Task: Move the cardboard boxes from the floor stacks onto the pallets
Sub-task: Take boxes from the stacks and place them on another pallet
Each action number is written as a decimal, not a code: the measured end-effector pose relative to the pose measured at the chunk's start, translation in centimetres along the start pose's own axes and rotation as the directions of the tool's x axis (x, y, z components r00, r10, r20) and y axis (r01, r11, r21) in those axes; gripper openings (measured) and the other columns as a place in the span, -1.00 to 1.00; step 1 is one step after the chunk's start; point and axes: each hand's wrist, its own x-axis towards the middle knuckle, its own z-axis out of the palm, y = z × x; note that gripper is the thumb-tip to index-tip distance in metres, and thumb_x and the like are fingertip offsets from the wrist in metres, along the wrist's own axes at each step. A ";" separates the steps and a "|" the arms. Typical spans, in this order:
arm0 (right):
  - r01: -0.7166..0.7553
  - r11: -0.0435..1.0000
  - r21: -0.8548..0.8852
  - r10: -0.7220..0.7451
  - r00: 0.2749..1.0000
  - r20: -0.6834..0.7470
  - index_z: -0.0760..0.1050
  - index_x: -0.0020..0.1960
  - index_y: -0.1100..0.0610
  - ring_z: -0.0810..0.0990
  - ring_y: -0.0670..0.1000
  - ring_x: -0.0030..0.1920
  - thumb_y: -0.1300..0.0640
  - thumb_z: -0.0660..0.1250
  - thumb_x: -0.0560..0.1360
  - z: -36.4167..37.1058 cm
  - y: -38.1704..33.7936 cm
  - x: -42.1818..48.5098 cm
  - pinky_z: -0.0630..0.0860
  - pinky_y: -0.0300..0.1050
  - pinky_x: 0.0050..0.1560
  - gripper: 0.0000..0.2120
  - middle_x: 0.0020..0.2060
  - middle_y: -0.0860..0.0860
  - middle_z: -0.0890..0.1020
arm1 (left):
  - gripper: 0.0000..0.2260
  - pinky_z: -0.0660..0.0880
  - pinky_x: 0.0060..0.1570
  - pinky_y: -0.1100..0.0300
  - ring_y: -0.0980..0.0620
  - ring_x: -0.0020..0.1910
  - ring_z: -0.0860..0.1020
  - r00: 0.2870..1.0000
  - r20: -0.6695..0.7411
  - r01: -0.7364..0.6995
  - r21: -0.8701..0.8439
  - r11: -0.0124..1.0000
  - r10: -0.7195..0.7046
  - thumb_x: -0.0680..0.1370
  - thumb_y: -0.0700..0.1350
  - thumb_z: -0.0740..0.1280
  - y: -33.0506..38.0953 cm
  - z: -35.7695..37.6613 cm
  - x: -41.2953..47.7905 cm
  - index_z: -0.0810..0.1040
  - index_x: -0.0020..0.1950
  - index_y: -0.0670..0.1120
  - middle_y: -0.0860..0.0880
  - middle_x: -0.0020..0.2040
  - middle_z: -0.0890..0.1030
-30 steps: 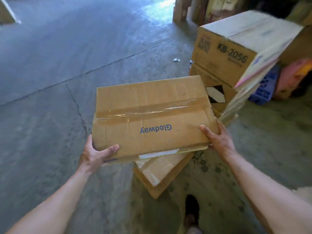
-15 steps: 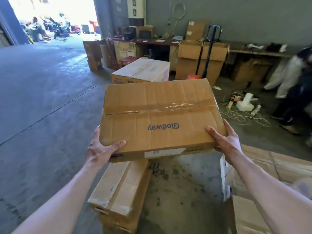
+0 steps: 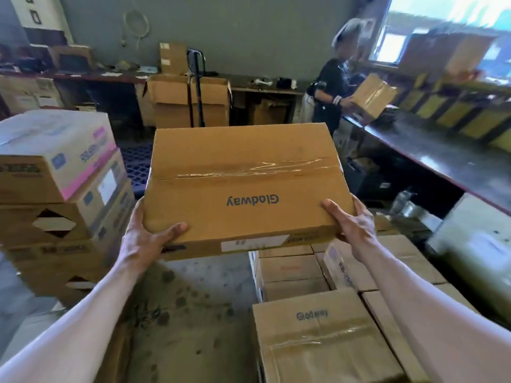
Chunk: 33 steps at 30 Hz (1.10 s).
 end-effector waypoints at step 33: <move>-0.522 0.849 -0.084 0.523 0.852 -0.010 0.44 0.31 -0.18 0.62 -0.01 0.16 -0.28 0.57 0.25 1.7 29.6 26.1 0.56 0.04 0.25 -0.31 0.12 -0.14 0.63 | 0.04 0.33 0.30 0.13 -0.02 0.37 0.40 0.881 0.186 0.358 0.341 0.869 -0.435 0.23 0.14 0.59 -23.1 31.2 19.4 0.15 0.61 0.02 -0.05 0.46 0.41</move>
